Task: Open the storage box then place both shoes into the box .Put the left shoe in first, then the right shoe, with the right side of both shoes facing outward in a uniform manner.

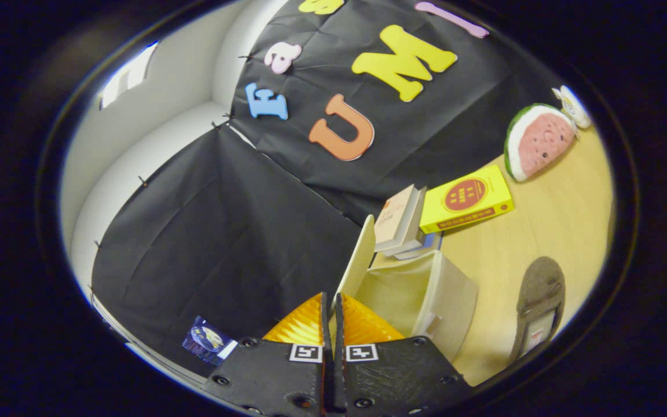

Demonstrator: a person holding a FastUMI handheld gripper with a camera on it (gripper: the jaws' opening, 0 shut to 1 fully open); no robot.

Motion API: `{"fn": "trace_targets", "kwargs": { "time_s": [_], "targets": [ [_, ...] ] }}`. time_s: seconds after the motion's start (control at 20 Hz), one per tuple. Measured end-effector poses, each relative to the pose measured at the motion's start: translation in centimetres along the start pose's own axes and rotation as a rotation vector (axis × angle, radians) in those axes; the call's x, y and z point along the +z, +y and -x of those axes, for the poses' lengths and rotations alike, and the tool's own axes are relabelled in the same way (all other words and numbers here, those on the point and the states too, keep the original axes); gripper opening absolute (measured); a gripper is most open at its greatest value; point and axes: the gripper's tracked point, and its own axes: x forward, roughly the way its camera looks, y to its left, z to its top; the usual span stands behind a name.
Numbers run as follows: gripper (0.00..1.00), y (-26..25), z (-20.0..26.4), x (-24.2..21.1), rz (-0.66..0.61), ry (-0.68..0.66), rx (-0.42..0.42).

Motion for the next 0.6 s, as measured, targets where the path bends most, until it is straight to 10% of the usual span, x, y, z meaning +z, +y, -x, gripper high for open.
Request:
{"fn": "trace_targets", "kwargs": {
  "time_s": [0.6],
  "targets": [
    [0.0,11.1,-11.1,-1.4,0.257,0.025,0.053]
  ]
}}
